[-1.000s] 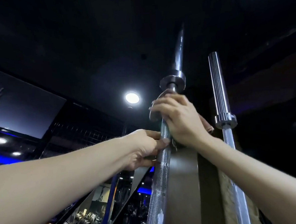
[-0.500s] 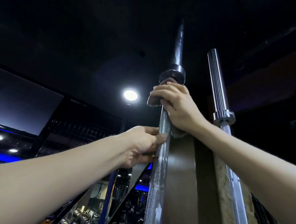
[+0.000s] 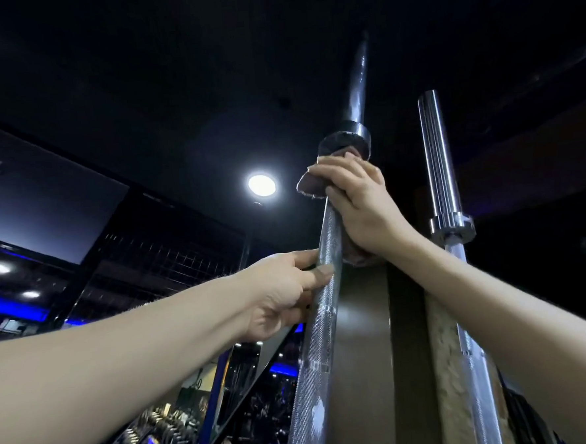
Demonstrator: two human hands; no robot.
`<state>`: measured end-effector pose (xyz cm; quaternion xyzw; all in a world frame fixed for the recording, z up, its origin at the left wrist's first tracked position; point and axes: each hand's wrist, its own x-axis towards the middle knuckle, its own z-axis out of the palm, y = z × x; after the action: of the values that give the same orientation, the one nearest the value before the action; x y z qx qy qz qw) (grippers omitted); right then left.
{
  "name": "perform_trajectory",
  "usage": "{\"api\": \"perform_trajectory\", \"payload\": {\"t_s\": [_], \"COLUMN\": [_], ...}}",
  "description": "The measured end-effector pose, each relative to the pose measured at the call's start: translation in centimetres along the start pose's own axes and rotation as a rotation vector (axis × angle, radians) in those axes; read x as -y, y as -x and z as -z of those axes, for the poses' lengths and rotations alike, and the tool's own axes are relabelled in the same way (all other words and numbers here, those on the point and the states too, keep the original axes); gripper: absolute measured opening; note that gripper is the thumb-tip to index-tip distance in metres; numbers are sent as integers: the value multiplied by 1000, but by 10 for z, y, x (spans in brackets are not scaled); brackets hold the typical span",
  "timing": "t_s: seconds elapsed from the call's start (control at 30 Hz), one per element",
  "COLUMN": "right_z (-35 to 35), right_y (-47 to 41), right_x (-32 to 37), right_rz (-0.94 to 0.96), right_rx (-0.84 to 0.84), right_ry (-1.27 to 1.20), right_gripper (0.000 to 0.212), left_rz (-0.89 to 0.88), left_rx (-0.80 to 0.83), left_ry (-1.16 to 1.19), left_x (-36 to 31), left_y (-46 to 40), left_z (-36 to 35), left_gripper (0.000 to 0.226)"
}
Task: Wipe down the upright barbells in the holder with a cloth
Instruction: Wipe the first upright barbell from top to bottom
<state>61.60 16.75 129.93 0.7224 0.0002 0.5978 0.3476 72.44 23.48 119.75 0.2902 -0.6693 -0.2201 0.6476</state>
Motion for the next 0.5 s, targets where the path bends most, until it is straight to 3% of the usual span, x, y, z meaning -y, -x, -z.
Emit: {"api": "perform_trajectory", "payload": {"t_s": [0.17,0.4,0.5], "right_z": [1,-2,-3], "right_y": [2,-21,9], "right_x": [-5,-16,1], "right_rz": [90,-88,-32], "right_rx": [59,-20,-65], "right_ry": [83,29,-2], "right_gripper": [38,36,39], "left_rz": [34,54,40], "left_rx": [-20,-37,-39], "left_ry": [59,77,85], "left_x": [-2,-1,-1], "left_y": [4,6,6], "left_z": [-4,-8,-9], "left_gripper": [17,18,17]}}
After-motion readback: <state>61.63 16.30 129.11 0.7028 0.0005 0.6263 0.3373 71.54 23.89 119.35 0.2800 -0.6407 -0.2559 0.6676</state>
